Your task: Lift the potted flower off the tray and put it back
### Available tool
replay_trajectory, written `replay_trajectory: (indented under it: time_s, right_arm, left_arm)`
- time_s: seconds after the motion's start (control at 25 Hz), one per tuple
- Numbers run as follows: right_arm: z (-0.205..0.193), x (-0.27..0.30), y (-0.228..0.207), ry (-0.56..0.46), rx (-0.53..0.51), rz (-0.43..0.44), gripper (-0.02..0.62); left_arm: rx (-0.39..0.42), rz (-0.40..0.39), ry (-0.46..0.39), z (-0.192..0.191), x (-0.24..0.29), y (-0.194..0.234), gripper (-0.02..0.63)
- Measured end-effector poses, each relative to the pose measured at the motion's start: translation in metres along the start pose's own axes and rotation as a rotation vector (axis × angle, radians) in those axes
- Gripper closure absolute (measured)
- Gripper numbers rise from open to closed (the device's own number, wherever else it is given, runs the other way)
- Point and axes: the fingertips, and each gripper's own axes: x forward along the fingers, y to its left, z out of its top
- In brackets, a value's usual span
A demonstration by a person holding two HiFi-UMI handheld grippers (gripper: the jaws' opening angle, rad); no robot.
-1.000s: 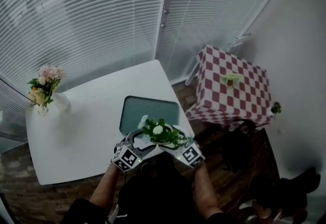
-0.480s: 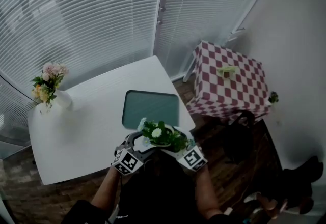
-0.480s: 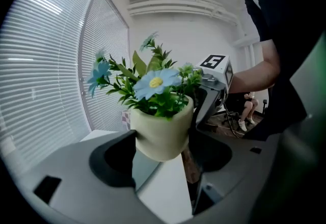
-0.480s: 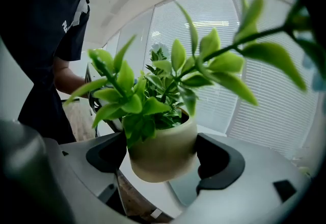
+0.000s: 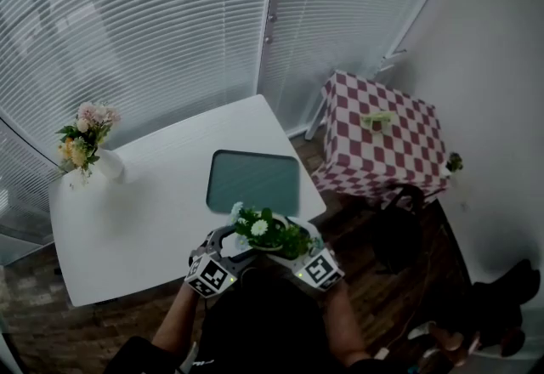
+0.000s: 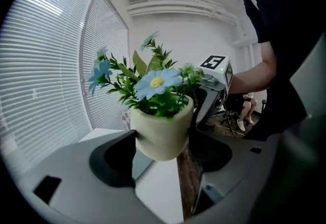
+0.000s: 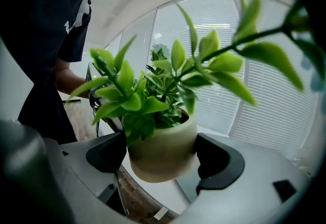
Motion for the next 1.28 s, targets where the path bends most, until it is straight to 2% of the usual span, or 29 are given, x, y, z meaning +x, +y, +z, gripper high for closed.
replay_trajectory:
  time_s: [0.4, 0.68, 0.92, 1.08, 1.28]
  right_arm:
    - [0.007, -0.009, 0.017, -0.035, -0.039, 0.035, 0.193]
    - [0.009, -0.018, 0.029, -0.032, -0.047, 0.074, 0.193]
    - [0.009, -0.028, 0.039, -0.062, -0.045, 0.075, 0.193]
    - [0.001, -0.035, 0.046, -0.044, -0.069, 0.076, 0.193]
    - [-0.006, -0.043, 0.051, -0.048, -0.045, 0.06, 0.193]
  left_arm:
    - [-0.011, 0.045, 0.009, 0.006, -0.016, -0.014, 0.304]
    - [-0.051, 0.075, 0.008, 0.007, -0.025, -0.028, 0.304]
    - [-0.047, 0.084, 0.0, 0.008, -0.029, -0.042, 0.304]
    - [-0.02, 0.086, 0.022, 0.006, -0.027, -0.055, 0.304]
    - [-0.009, 0.07, 0.024, 0.007, -0.025, -0.064, 0.304]
